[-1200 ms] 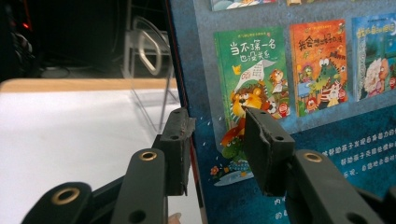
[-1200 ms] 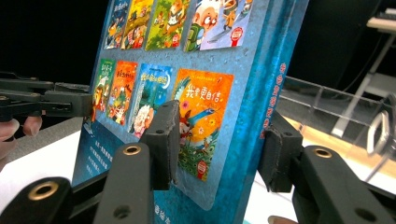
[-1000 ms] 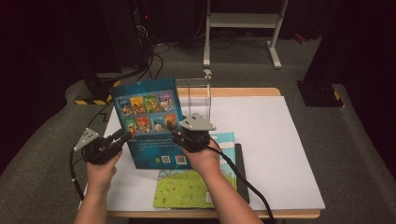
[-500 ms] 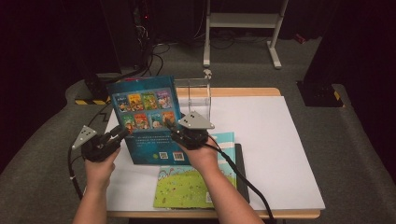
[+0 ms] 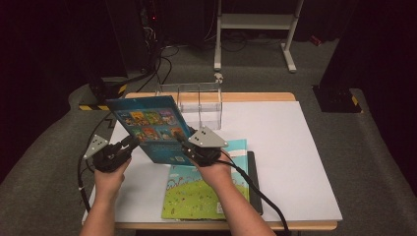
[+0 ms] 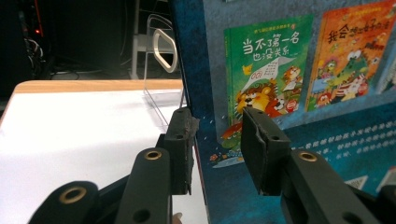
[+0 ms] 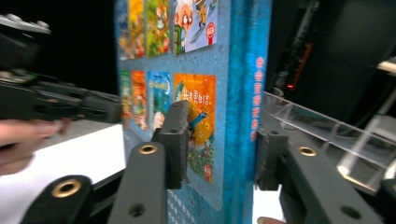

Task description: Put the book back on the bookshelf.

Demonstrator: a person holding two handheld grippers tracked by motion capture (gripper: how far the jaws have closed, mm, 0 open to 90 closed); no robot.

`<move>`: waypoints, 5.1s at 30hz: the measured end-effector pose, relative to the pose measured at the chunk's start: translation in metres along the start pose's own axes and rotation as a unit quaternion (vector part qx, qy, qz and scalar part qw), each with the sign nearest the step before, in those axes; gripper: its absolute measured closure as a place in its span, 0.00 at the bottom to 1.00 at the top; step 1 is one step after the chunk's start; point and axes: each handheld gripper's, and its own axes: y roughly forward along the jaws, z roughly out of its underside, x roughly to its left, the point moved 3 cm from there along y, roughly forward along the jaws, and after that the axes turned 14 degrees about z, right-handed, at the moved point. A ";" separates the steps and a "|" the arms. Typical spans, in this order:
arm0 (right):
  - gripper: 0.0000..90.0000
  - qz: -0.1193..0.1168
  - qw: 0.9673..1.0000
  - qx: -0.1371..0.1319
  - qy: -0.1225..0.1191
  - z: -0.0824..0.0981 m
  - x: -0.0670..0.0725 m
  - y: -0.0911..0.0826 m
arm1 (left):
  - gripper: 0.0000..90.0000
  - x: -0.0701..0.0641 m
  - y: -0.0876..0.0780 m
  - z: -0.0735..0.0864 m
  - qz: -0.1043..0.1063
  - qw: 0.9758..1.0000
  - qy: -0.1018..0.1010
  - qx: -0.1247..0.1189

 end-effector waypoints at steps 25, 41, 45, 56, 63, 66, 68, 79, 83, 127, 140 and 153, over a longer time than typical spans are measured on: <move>0.92 -0.109 0.991 0.011 0.078 -0.006 0.003 -0.014 | 0.67 0.003 -0.006 -0.003 -0.010 1.000 0.000 0.004; 0.92 -0.028 0.995 -0.011 0.093 -0.022 -0.005 0.019 | 0.66 0.011 -0.013 -0.007 -0.019 1.000 -0.009 -0.004; 0.92 -0.018 0.995 -0.011 0.097 -0.021 -0.009 0.029 | 0.66 0.012 -0.013 -0.008 -0.018 1.000 -0.013 -0.008; 0.92 0.004 0.994 -0.016 0.105 -0.016 -0.010 0.040 | 0.66 0.012 -0.014 -0.007 -0.018 1.000 -0.011 -0.002; 0.92 0.012 0.992 -0.033 0.121 -0.019 -0.012 0.043 | 0.66 0.012 -0.012 -0.005 -0.018 1.000 -0.009 0.003; 0.92 0.013 0.993 -0.035 0.116 -0.018 -0.011 0.046 | 0.66 0.012 -0.012 -0.005 -0.018 1.000 -0.011 0.004; 0.92 0.014 0.993 -0.031 0.116 -0.016 -0.009 0.047 | 0.66 0.012 -0.013 -0.005 -0.018 1.000 -0.009 0.006; 0.90 0.002 0.995 -0.018 0.102 -0.007 -0.003 0.034 | 0.63 -0.002 -0.010 -0.006 0.002 1.000 0.000 0.014; 0.89 0.001 0.994 -0.011 0.111 -0.003 0.007 0.025 | 0.59 -0.016 -0.008 -0.009 0.021 1.000 -0.001 0.011; 0.64 -0.060 0.989 0.056 0.120 0.033 0.045 -0.013 | 0.28 -0.120 -0.007 -0.011 0.159 0.987 0.006 0.000; 0.71 -0.069 0.985 0.108 0.114 0.053 0.031 -0.020 | 0.26 -0.124 -0.005 -0.010 0.131 0.991 0.017 -0.004; 0.78 -0.059 0.991 0.100 0.059 0.051 0.036 -0.021 | 0.21 -0.124 0.006 -0.004 0.100 0.995 -0.001 -0.001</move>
